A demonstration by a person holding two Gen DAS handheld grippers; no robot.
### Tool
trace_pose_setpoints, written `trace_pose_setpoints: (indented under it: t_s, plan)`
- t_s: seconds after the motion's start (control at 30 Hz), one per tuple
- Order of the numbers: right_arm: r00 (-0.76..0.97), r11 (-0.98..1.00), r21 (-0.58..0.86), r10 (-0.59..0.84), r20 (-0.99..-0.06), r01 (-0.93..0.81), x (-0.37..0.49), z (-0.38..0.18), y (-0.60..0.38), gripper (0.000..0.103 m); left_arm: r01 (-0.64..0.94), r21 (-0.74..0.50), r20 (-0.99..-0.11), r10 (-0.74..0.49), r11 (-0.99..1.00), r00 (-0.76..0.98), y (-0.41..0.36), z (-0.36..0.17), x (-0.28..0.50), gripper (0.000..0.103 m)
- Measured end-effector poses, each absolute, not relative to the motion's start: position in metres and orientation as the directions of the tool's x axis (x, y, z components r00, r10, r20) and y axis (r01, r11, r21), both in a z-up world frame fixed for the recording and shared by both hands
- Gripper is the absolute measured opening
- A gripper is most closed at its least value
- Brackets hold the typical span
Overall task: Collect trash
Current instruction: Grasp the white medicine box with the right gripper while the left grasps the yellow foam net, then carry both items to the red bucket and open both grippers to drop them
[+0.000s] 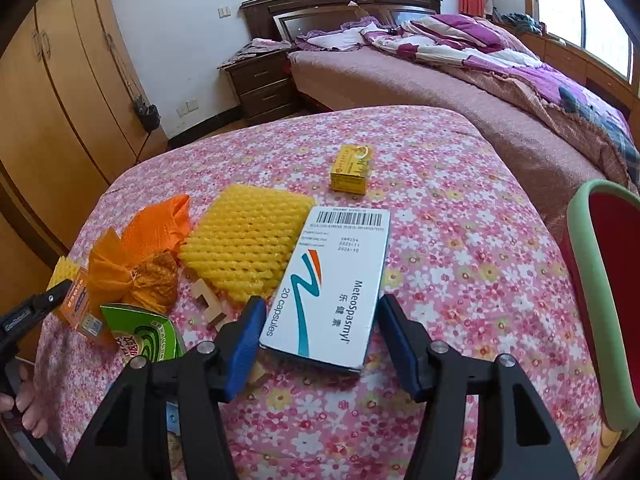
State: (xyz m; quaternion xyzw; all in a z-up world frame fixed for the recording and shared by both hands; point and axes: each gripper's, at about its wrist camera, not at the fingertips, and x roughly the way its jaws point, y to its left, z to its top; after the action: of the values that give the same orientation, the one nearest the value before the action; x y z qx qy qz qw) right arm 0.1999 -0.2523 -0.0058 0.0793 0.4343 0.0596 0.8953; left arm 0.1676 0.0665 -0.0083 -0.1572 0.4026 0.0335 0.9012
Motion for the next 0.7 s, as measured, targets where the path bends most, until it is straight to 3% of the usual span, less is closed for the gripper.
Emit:
trace_pose_setpoints:
  t_s: [0.7]
  plan:
    - [0.714,0.953,0.302,0.232,-0.661,-0.03,0.114,0.047,-0.285,0.061,0.03,-0.388,-0.626,-0.288,0.921,0.725,0.005,0.051,0.114,0.023]
